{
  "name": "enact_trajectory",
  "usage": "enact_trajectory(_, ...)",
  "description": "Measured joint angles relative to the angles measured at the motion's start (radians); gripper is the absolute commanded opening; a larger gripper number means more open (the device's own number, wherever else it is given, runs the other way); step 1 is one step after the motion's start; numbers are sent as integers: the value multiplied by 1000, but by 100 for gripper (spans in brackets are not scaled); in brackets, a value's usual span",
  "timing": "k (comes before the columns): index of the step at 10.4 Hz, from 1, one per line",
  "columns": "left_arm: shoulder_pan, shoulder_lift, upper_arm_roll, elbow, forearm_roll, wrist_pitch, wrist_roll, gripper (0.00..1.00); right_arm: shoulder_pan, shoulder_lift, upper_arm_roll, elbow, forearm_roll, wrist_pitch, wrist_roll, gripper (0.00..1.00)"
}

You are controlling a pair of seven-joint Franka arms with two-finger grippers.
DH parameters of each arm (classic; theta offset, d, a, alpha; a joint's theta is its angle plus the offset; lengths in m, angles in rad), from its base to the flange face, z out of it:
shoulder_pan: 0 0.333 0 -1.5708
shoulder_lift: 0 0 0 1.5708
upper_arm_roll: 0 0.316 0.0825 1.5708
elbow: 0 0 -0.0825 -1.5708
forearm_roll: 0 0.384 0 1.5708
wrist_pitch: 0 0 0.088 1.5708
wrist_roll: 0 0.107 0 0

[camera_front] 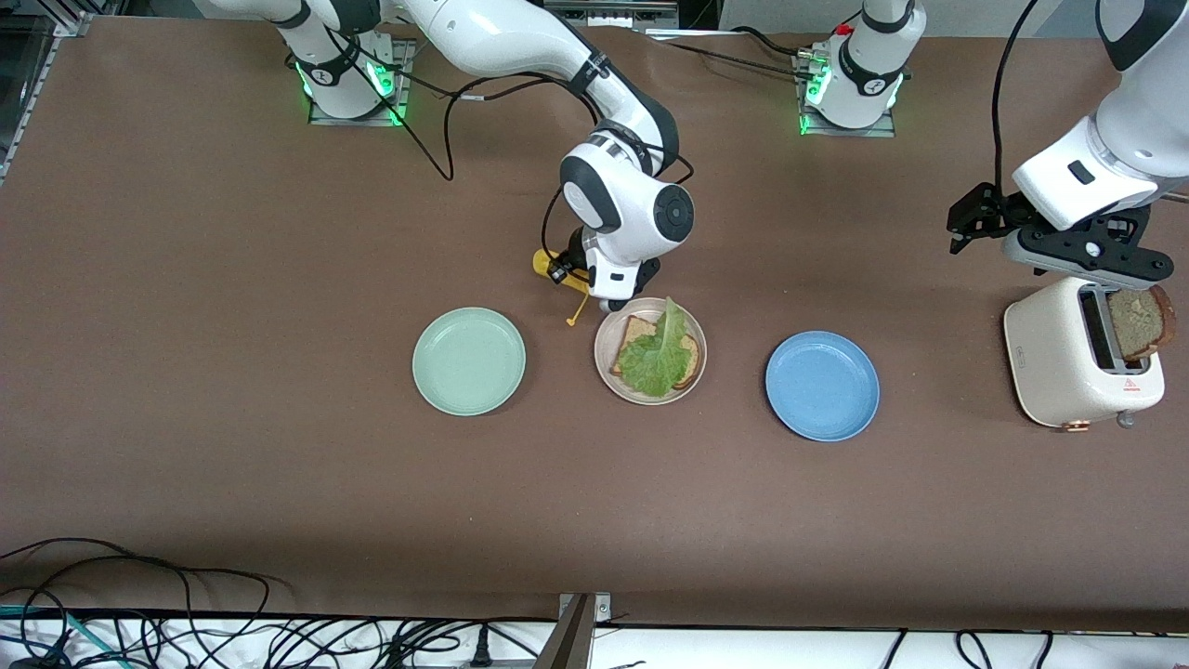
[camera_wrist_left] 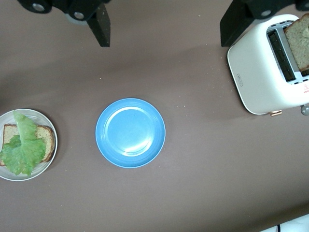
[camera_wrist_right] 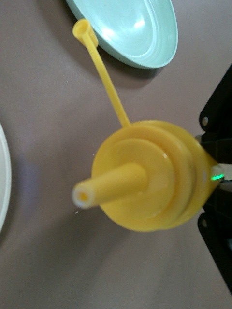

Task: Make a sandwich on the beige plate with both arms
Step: 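Hold the yellow bottle nozzle-down over the sandwich with the right gripper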

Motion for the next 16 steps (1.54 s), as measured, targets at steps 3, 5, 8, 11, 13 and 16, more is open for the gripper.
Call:
enact_trajectory(3, 0, 0, 0, 0, 0, 0, 0, 100, 0, 19, -12, 16, 0, -11, -46, 0)
enact_trajectory(5, 1, 0, 1, 0, 0, 0, 0, 100, 1, 31, -21, 25, 0, -23, -79, 0)
enact_trajectory(8, 3, 0, 3, 0, 0, 0, 0, 100, 2, 44, -24, 35, 0, -40, -115, 0)
enact_trajectory(11, 5, 0, 3, 0, 0, 0, -1, 100, 4, 45, -34, 46, 0, -58, -153, 0)
enact_trajectory(13, 6, 1, 3, 0, 0, 0, -1, 100, 4, 53, -37, 49, 0, -73, -172, 0)
enact_trajectory(16, 6, 1, 3, 0, 0, -1, -1, 100, 3, 63, -44, 53, 0, -75, -185, 0)
